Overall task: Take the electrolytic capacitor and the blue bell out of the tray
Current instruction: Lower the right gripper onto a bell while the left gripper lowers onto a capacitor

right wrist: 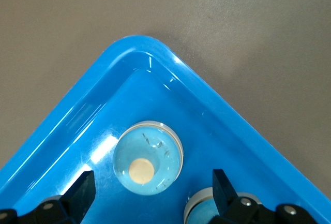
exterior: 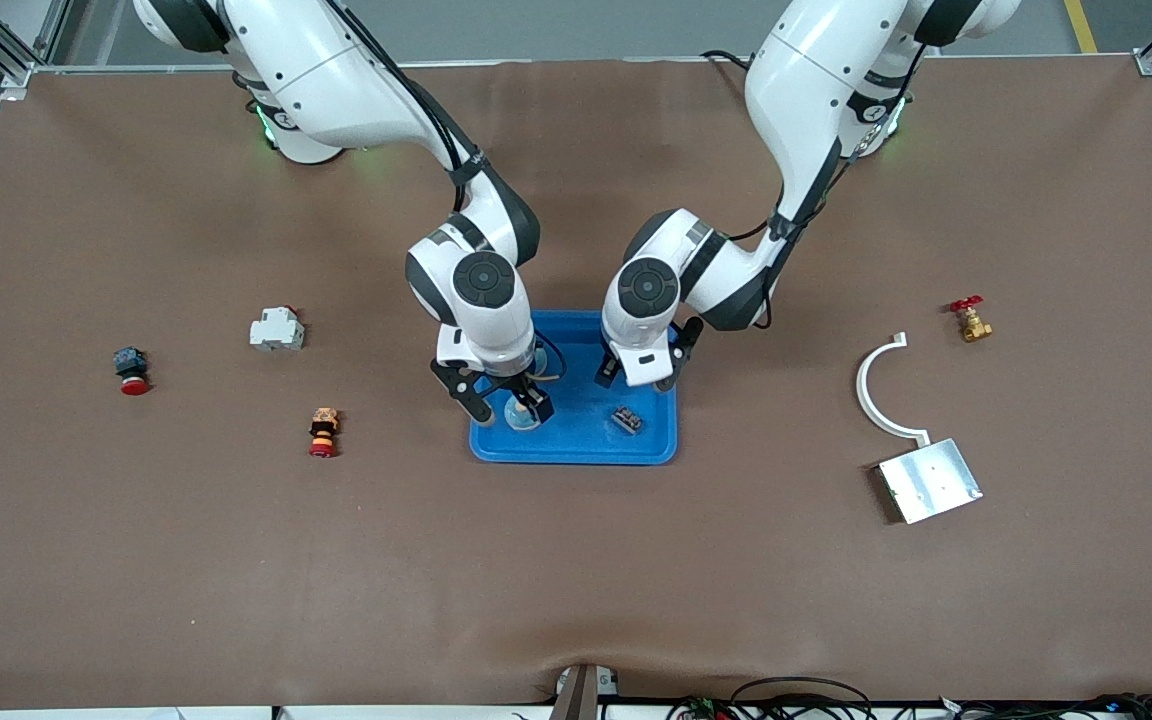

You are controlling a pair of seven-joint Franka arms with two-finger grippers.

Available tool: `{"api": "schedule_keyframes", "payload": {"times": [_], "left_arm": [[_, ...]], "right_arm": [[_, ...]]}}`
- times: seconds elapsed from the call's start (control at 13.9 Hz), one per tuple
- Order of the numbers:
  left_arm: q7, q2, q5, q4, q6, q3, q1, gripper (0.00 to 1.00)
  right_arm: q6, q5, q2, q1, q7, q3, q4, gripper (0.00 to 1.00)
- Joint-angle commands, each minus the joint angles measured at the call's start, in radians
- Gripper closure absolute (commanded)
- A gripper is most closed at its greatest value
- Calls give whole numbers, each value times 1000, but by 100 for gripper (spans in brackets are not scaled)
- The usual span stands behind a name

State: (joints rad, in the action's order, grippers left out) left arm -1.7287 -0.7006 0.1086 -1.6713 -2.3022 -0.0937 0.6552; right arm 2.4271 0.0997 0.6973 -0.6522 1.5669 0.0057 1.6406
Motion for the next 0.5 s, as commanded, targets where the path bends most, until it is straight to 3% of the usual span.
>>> {"api": "schedule_keyframes", "payload": {"times": [0.0,0.43], "left_arm": [[-19,7,-21,-14,-26,3,0,0],[-3,-19,-24,-10,-28,9,-5,0]], "right_arm": [[4,28,44,-12,35,-10,-50,0],[6,28,91,-13,38,-12,-94,0]]}}
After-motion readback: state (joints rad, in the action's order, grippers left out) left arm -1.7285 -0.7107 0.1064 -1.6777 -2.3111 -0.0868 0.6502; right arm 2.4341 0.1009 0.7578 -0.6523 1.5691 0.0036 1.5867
